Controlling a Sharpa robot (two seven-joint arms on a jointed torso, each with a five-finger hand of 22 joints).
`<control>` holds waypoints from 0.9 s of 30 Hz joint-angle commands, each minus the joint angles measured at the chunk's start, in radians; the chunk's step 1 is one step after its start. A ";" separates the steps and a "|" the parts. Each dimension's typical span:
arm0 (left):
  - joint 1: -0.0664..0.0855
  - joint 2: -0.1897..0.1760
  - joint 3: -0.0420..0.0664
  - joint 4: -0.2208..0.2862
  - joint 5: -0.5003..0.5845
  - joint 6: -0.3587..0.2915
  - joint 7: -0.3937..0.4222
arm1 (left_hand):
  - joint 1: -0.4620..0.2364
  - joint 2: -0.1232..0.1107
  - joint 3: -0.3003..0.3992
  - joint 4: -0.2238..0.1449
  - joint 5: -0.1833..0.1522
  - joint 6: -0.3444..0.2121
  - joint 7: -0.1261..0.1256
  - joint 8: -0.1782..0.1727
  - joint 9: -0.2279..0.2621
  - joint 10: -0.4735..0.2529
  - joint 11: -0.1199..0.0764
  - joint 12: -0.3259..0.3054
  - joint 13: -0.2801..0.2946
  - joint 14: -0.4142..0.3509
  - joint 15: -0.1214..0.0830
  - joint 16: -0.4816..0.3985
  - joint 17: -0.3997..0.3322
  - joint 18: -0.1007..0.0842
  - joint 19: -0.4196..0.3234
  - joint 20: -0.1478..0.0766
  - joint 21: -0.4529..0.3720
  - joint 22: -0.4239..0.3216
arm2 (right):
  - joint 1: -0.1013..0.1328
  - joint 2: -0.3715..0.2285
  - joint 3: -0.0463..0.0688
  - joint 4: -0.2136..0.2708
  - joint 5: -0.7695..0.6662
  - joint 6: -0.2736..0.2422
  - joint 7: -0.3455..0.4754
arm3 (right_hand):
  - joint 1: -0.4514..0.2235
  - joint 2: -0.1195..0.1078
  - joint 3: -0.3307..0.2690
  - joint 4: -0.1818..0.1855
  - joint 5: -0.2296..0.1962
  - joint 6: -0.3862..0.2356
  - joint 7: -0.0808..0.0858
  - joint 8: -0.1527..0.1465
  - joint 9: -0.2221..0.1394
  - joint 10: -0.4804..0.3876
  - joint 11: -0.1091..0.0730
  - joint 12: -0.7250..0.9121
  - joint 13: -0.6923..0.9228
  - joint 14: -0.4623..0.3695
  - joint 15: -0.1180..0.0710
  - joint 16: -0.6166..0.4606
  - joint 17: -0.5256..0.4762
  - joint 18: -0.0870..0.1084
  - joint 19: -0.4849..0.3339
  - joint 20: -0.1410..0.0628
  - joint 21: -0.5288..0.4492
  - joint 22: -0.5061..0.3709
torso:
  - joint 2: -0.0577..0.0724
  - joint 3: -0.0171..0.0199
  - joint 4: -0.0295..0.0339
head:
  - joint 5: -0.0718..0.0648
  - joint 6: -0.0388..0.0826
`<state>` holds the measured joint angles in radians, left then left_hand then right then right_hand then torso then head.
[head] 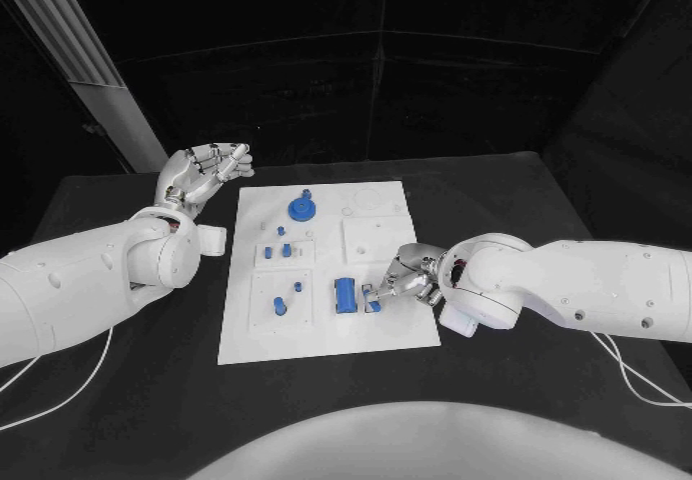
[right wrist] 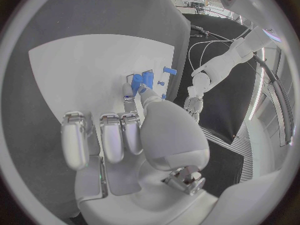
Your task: Assemble the parts on the task board
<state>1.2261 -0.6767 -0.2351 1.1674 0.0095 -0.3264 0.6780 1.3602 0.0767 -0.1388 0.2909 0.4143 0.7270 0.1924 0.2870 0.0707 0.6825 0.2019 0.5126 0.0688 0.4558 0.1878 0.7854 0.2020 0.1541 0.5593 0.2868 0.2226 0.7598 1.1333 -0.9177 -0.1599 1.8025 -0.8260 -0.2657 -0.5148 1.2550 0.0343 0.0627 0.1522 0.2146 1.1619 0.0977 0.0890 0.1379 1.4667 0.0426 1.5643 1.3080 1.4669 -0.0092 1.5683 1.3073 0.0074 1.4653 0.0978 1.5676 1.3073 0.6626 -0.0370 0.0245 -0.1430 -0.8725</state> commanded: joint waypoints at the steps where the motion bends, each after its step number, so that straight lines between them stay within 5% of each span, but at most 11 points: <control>1: 0.001 0.000 0.000 0.000 -0.001 0.012 0.117 | -0.001 0.010 -0.007 0.001 0.005 -0.002 0.045 0.005 -0.001 -0.006 -0.001 0.004 -0.002 -0.007 0.003 0.003 -0.001 0.001 0.001 0.000 -0.005 -0.001 | 0.001 0.001 0.000 0.001 -0.004 -0.010 -0.005 | -0.012 -0.002 -0.008 0.004 -0.006 -0.001 0.009 -0.005 -0.002 0.104 -0.002 0.006 0.263 0.104 -0.007 0.002 0.263 -0.007 0.105 -0.005 0.003 0.263 | 0.000 0.0003 0.0006 | 0.001 0.000; 22: 0.001 0.001 0.000 0.001 -0.001 0.013 0.117 | -0.001 0.010 -0.007 0.001 0.005 -0.002 0.045 0.005 -0.001 -0.006 -0.001 0.004 -0.002 -0.007 0.003 0.003 -0.001 0.001 0.001 0.000 -0.005 -0.001 | 0.001 -0.002 0.000 0.001 -0.034 -0.025 -0.023 | -0.033 -0.007 -0.034 0.022 -0.066 0.001 0.012 -0.012 -0.006 0.104 0.001 0.006 0.263 0.104 -0.005 0.002 0.263 -0.007 0.105 -0.002 0.003 0.263 | 0.001 0.0000 -0.0001 | 0.000 0.000; 27: 0.001 0.001 0.000 0.000 -0.001 0.013 0.116 | -0.001 0.010 -0.007 0.001 0.005 -0.002 0.045 0.005 -0.001 -0.006 -0.001 0.004 -0.002 -0.007 0.003 0.003 -0.001 0.001 0.001 0.000 -0.005 -0.001 | 0.001 -0.008 0.000 0.005 -0.056 -0.028 -0.029 | -0.040 -0.005 -0.052 0.034 -0.097 0.047 -0.004 0.008 0.006 0.104 -0.011 0.006 0.263 0.104 -0.010 0.002 0.263 -0.007 0.105 -0.005 0.003 0.263 | 0.000 0.0004 -0.0002 | 0.001 0.000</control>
<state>1.2260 -0.6762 -0.2351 1.1674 0.0095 -0.3256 0.6780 1.3601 0.0767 -0.1388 0.2909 0.4143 0.7269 0.1924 0.2870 0.0707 0.6824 0.2019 0.5125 0.0688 0.4558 0.1878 0.7854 0.2021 0.1542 0.5593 0.2868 0.2226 0.7599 1.1335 -0.9218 -0.1597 1.8036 -0.8549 -0.2816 -0.5355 1.2248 0.0329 0.0201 0.1851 0.1264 1.1869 0.1010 0.0847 0.1366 1.4665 0.0425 1.5643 1.3080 1.4666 -0.0094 1.5683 1.3073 0.0074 1.4653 0.0979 1.5676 1.3073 0.6634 -0.0368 0.0246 -0.1430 -0.8725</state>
